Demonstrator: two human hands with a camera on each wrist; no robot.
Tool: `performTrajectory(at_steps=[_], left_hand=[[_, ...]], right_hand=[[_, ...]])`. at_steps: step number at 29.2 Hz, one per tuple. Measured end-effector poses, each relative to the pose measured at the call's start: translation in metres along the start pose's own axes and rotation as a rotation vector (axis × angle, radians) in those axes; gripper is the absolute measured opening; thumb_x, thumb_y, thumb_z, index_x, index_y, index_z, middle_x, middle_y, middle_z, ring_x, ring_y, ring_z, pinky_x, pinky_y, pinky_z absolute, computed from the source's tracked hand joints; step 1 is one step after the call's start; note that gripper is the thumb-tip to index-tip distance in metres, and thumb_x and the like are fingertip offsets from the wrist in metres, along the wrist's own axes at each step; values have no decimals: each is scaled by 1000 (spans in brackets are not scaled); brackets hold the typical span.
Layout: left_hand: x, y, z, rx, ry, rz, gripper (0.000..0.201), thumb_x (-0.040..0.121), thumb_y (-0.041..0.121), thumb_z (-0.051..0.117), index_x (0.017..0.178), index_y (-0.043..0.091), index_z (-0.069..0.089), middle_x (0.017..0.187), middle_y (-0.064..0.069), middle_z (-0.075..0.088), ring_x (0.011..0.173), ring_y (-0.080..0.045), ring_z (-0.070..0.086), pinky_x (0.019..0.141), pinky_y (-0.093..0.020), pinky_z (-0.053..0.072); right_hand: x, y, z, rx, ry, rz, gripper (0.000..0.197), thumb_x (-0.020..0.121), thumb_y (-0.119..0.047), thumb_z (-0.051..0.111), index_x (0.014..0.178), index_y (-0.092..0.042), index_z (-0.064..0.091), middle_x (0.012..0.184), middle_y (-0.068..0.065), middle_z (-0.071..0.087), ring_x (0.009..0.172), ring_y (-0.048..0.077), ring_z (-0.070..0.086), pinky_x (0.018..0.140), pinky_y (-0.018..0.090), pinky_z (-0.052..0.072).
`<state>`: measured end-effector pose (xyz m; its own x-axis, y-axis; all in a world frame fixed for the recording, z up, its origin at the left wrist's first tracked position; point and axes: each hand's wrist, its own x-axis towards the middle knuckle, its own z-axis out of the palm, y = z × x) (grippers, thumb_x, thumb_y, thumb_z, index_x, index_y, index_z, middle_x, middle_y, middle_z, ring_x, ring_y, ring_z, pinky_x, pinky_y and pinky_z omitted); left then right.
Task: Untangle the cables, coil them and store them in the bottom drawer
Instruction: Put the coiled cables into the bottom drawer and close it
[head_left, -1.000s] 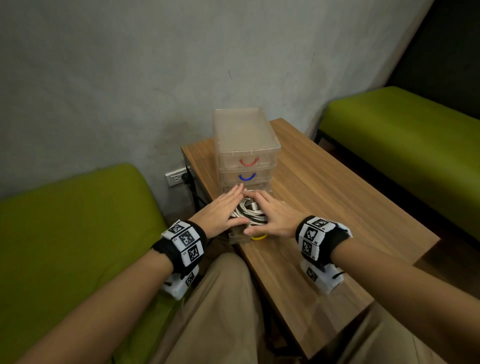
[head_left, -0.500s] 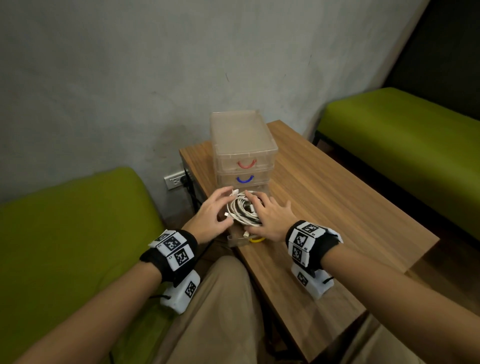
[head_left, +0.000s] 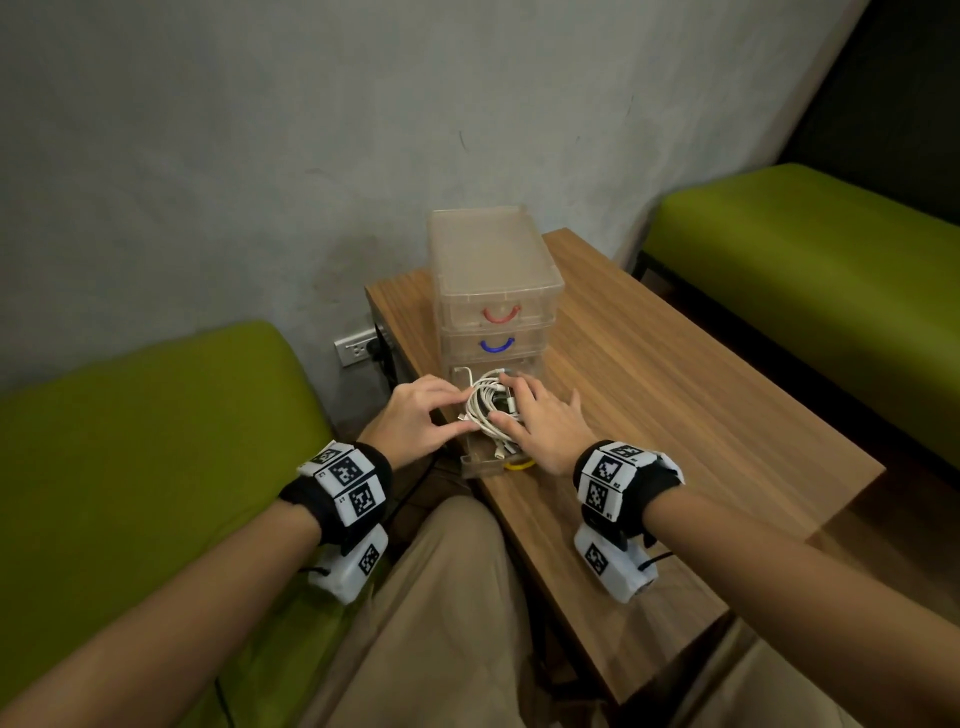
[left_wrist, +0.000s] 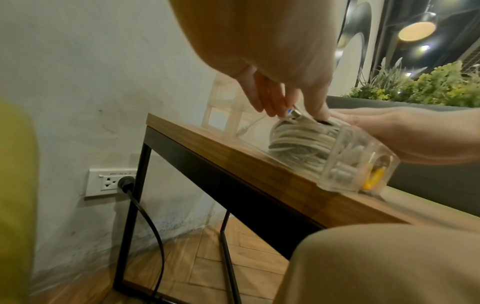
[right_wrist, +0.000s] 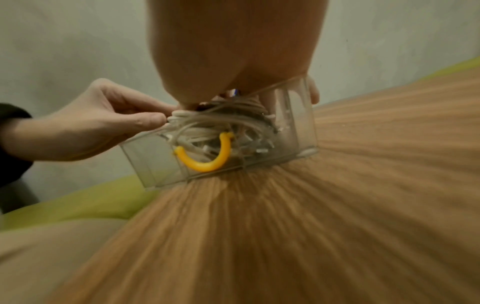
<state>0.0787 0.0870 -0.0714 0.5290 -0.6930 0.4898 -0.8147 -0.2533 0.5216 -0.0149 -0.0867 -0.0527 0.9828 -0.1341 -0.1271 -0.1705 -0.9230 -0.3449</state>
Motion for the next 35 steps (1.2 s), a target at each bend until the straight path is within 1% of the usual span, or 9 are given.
performTrajectory(at_steps=[7, 14, 18, 21, 25, 28, 30, 32, 35], left_hand=[[8, -3, -4, 296, -253, 59, 49, 85, 51, 39, 109, 19, 68, 120, 4, 65, 116, -21, 47, 98, -43, 38], [36, 7, -13, 189, -370, -184, 36, 76, 42, 68, 104, 19, 67, 98, 8, 61, 103, -13, 45, 91, -29, 37], [44, 11, -14, 212, -462, -107, 31, 78, 41, 66, 88, 11, 61, 86, 3, 57, 95, -19, 45, 80, -29, 37], [39, 9, -13, 281, -503, -22, 29, 84, 39, 62, 88, 10, 61, 102, -5, 60, 104, -21, 46, 89, -35, 42], [31, 14, -5, 159, -417, -130, 29, 85, 35, 60, 87, 7, 57, 133, -10, 47, 122, -19, 46, 103, -29, 36], [36, 20, 1, 149, -416, -246, 32, 87, 44, 55, 84, 13, 51, 119, -12, 60, 113, -24, 55, 97, -37, 43], [38, 22, 0, 77, -417, -270, 37, 84, 44, 59, 104, 15, 46, 118, -13, 62, 110, -25, 58, 95, -39, 46], [37, 23, -1, 58, -462, -292, 59, 85, 43, 59, 130, 16, 32, 134, -10, 52, 127, -20, 46, 112, -38, 29], [33, 21, 1, 262, -502, -241, 59, 89, 49, 46, 138, 18, 36, 144, -4, 43, 136, -13, 34, 116, -43, -3]], right_hand=[[-1, 4, 1, -100, 51, -38, 58, 94, -53, 23, 139, -18, 26, 137, 8, 41, 124, 25, 46, 109, 66, 7], [4, 7, -14, -235, 87, -23, 78, 74, -81, 24, 119, -20, 40, 114, 8, 56, 110, 25, 53, 104, 70, 4], [4, 7, -15, -246, 23, -77, 74, 81, -73, 30, 141, -31, 19, 128, 9, 47, 115, 27, 51, 102, 65, 20], [4, 5, -9, -134, -15, -50, 69, 88, -65, 28, 146, -33, 10, 148, 5, 30, 129, 28, 39, 100, 57, 31], [6, 3, -5, -109, 1, -10, 52, 97, -48, 17, 146, -32, 12, 156, -1, 16, 144, 23, 11, 106, 70, 6], [7, 5, -1, -65, 46, -17, 45, 100, -36, 17, 146, -33, 16, 156, -3, 18, 145, 21, 8, 107, 69, 1], [9, 5, -2, -20, 71, -11, 44, 101, -31, 22, 144, -32, 22, 155, -3, 22, 144, 20, 13, 108, 68, 2], [10, 4, -3, 14, 66, -17, 44, 100, -27, 27, 144, -30, 24, 154, -2, 24, 144, 20, 13, 108, 67, 2], [9, 5, -2, 66, 128, -42, 44, 100, -32, 30, 144, -28, 27, 153, -3, 26, 144, 17, 12, 111, 63, 0]])
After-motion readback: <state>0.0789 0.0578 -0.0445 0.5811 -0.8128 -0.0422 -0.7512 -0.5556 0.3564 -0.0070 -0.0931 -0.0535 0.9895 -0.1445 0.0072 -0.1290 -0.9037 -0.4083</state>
